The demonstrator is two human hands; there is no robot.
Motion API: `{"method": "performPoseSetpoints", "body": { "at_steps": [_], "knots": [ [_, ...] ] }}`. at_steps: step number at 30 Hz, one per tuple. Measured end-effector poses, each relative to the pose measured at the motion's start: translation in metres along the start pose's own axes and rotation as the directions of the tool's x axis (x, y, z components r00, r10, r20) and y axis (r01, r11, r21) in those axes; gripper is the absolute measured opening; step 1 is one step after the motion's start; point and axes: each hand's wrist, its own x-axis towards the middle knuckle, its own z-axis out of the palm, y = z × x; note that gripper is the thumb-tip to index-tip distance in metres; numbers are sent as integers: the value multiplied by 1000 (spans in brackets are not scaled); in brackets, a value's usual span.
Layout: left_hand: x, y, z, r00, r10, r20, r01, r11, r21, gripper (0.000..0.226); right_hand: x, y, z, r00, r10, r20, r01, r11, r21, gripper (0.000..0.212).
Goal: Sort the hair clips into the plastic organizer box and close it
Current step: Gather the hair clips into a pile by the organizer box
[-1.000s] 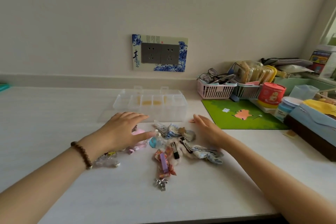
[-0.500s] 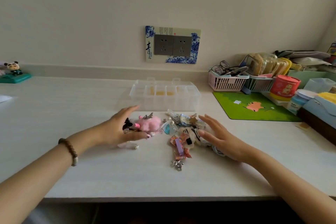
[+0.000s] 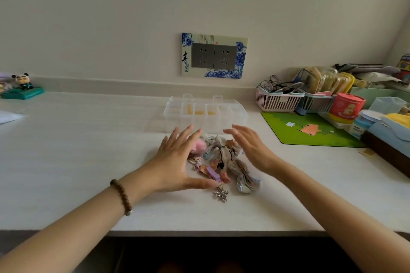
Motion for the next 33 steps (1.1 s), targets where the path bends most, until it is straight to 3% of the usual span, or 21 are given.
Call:
{"method": "performPoseSetpoints", "body": {
  "at_steps": [4, 13, 16, 18, 21, 26, 33],
  "knots": [
    [6, 22, 12, 995, 58, 84, -67, 993, 101, 122, 20, -3, -3, 983, 55, 175, -87, 980, 181, 53],
    [17, 5, 13, 997, -16, 77, 6, 991, 131, 122, 28, -12, 19, 948, 55, 312, -122, 972, 202, 63],
    [14, 3, 8, 996, 16, 91, -22, 998, 64, 120, 23, -11, 14, 956, 27, 292, -93, 972, 216, 59],
    [12, -1, 1, 996, 35, 83, -37, 999, 27, 119, 22, -7, -1, 978, 17, 207, -61, 976, 210, 53],
    [16, -12, -16, 999, 48, -15, -49, 998, -38, 119, 24, 5, -25, 992, 74, 102, -88, 986, 144, 46],
    [50, -27, -30, 987, 37, -158, -53, 994, -94, 113, 30, 12, -26, 966, 134, 220, -141, 990, 14, 34],
    [99, -43, -25, 984, -4, -178, -1, 1000, -26, 107, 43, 9, -17, 938, 160, 309, -183, 982, 45, 28]
  ]
}}
